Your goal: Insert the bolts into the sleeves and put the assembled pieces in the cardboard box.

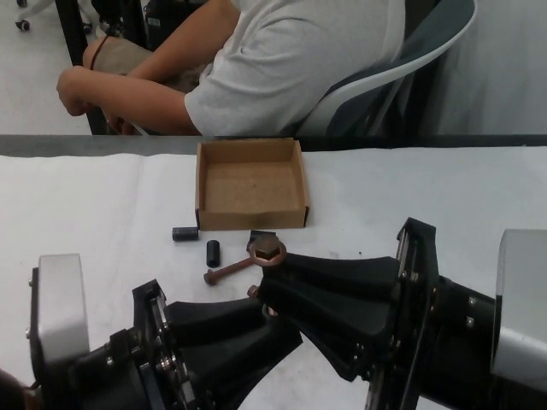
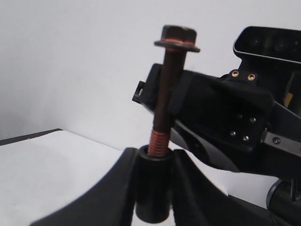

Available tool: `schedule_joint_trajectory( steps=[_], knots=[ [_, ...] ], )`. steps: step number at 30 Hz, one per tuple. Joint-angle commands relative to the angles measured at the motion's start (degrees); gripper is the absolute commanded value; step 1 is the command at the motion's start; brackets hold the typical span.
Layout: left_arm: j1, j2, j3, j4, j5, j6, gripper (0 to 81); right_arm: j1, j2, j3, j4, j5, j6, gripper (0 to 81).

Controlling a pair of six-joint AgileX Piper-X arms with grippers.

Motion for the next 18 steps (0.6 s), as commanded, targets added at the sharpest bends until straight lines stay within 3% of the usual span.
schedule_joint_trajectory(
  steps=[1, 6, 8, 15, 18],
  knots=[
    [0.2, -0.8, -0.8, -7.1, -1.4, -1.2, 0.8, -0.1, 0.3, 3.3, 3.2, 0.6, 1.0, 0.2],
    [0.2, -0.8, -0.8, -7.1, -1.4, -1.2, 0.8, -0.1, 0.3, 5.1, 3.2, 0.6, 1.5, 0.3],
    [0.2, -0.8, -0.8, -7.1, -1.4, -1.2, 0.8, -0.1, 0.3, 5.1, 3.2, 0.5, 1.8, 4.1],
    [0.2, -0.8, -0.8, -8.6, -1.1, -1.5, 0.8, -0.1, 0.3, 5.1, 3.2, 0.8, 6.7, 41.7],
    [0.2, -0.8, -0.8, -8.6, -1.1, -2.1, 0.8, -0.1, 0.3, 5.1, 3.2, 1.1, 8.0, 44.5]
  ],
)
